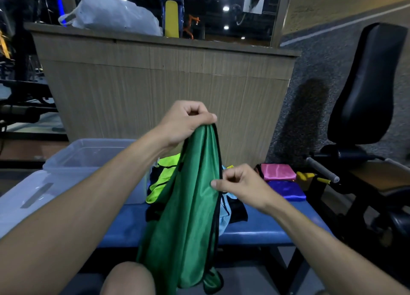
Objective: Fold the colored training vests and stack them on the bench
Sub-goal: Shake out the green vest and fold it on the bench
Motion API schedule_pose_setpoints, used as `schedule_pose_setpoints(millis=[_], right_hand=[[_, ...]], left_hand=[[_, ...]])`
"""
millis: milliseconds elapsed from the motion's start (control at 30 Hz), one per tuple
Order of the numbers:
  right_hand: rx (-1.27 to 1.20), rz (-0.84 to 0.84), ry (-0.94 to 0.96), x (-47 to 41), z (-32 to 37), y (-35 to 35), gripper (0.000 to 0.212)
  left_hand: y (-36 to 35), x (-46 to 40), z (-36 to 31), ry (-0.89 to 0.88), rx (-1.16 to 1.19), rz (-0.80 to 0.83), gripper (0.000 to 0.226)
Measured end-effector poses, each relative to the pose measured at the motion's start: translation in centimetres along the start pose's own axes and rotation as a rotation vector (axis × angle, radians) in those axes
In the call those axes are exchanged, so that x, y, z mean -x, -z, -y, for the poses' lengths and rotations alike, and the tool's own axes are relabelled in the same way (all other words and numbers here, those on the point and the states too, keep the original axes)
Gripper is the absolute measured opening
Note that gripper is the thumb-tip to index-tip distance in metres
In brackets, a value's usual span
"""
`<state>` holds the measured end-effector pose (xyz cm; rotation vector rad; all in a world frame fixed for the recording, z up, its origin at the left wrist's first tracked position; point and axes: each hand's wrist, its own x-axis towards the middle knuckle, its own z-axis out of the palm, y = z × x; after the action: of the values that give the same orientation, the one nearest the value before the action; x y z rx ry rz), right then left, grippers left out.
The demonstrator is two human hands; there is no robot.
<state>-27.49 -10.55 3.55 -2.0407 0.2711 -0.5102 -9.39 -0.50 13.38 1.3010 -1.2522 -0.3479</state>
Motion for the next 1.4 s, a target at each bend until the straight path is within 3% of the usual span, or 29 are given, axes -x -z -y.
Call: schedule_pose_setpoints(millis=[133, 233, 367, 433, 567, 633, 733, 767, 900, 1033, 1167, 1300, 1400], right_hand=[[-0.17, -0.05, -0.048, 0.7, -3.2, -2.3, 0.039], [-0.24, -0.252, -0.053, 0.0, -3.1, -1.1, 0.027], [-0.334, -0.474, 0.022, -2.7, 2.1, 5.3, 0.023], [-0.193, -0.42, 0.095, -4.2, 5.4, 7.3, 0.021], [0.311, -0.182, 0.17, -5.5, 9.9, 8.7, 0.013], [0.409, -0.1, 0.193, -5.0, 10.9, 9.5, 0.018], [0.412, 0.018, 0.214, -3.5, 10.2, 9.6, 0.02], [0.409, 0.041, 0.212, -3.2, 9.4, 9.3, 0.019], [0.465, 0.087, 0.184, -2.7, 5.2, 7.8, 0.014], [0.481, -0.028, 0.145, -2.1, 2.1, 6.4, 0.038], [0.015, -0.237, -0.016, -2.7, 0.0, 4.8, 0.056], [-0.397, -0.419, -0.069, -3.8, 0.3, 2.5, 0.023], [-0.509, -0.542, -0.093, -4.5, -0.1, 1.3, 0.019]], left_hand=[[1.6, -0.4, -0.1, -0.006, -0.078, -0.083, 0.038], [3.1, 0.3, -0.1, -0.04, -0.181, -0.098, 0.036], [5.6, 2.4, 1.3, 0.004, -0.492, 0.209, 0.048], [5.3, 3.3, 2.5, 0.016, -0.649, 0.343, 0.056], [5.4, 2.7, 4.6, -0.117, -0.945, 0.212, 0.055], [6.1, 2.2, 4.5, -0.059, -0.843, 0.033, 0.04], [7.0, 0.8, 2.8, 0.106, -0.185, -0.316, 0.027], [7.2, 0.3, 1.9, 0.13, -0.063, -0.375, 0.024], [6.1, -1.1, -0.3, 0.143, 0.04, -0.342, 0.014], [4.9, -1.4, -1.8, 0.132, 0.229, -0.274, 0.016], [4.5, -1.6, -2.5, 0.091, 0.272, -0.262, 0.016], [5.1, -2.1, -2.5, 0.055, 0.154, -0.276, 0.01], [6.2, -2.5, -2.3, 0.005, 0.001, -0.338, 0.021]])
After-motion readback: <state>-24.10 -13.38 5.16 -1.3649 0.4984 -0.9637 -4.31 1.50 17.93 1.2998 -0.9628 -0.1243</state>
